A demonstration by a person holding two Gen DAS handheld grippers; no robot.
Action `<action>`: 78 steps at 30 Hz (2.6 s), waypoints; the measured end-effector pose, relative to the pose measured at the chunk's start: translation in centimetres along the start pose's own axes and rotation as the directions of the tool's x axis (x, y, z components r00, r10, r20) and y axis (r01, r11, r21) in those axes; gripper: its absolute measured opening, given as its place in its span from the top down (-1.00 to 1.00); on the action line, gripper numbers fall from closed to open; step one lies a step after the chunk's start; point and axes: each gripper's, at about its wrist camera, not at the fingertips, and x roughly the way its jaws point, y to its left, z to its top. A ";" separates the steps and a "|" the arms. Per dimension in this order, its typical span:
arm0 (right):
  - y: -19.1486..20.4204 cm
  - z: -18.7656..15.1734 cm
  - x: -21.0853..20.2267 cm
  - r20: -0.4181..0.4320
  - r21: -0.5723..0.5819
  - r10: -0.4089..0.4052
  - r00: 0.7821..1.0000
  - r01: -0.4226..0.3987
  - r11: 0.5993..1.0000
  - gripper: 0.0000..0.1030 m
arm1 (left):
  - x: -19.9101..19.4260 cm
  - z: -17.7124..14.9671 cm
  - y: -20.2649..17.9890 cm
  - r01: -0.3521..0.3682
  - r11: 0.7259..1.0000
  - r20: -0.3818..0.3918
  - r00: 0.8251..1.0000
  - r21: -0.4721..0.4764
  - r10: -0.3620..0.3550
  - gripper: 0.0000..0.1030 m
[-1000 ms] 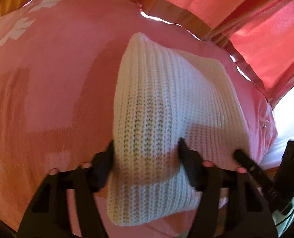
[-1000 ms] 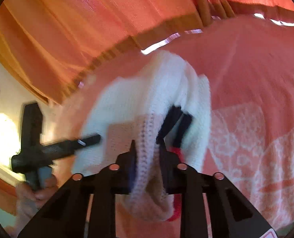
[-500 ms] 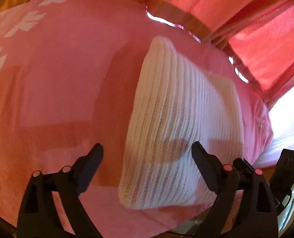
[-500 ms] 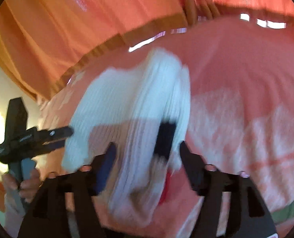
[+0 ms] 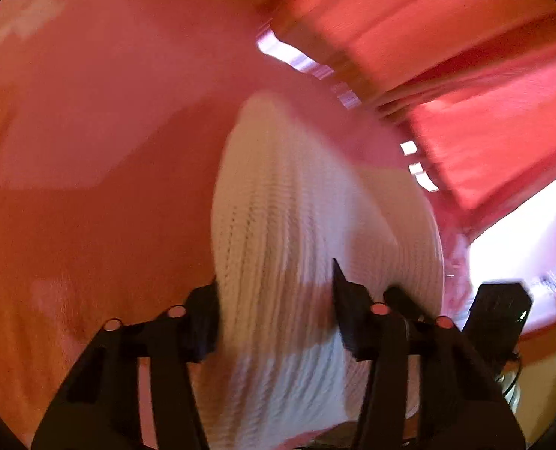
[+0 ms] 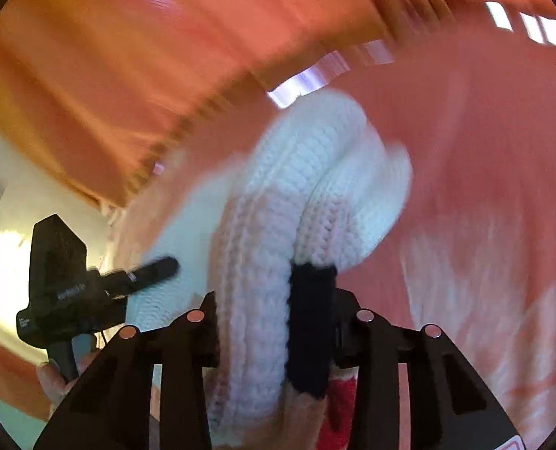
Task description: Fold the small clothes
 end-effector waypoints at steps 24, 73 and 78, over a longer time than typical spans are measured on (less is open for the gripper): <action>2.4 5.1 2.7 0.016 -0.327 -0.207 0.978 0.201 0.923 0.74 | 1.3 1.4 -1.3 -0.224 0.975 0.127 0.967 -0.008 0.223 -0.66; 10.1 4.8 -4.9 0.270 -0.214 0.084 0.959 -0.025 0.977 0.18 | -10.1 4.0 -7.4 -0.192 0.945 0.319 0.942 0.264 0.102 -0.01; 8.6 4.8 4.5 0.127 -0.177 -0.164 0.978 0.185 0.967 0.06 | -7.4 6.0 0.1 -0.480 0.872 0.351 0.836 0.098 0.421 -0.49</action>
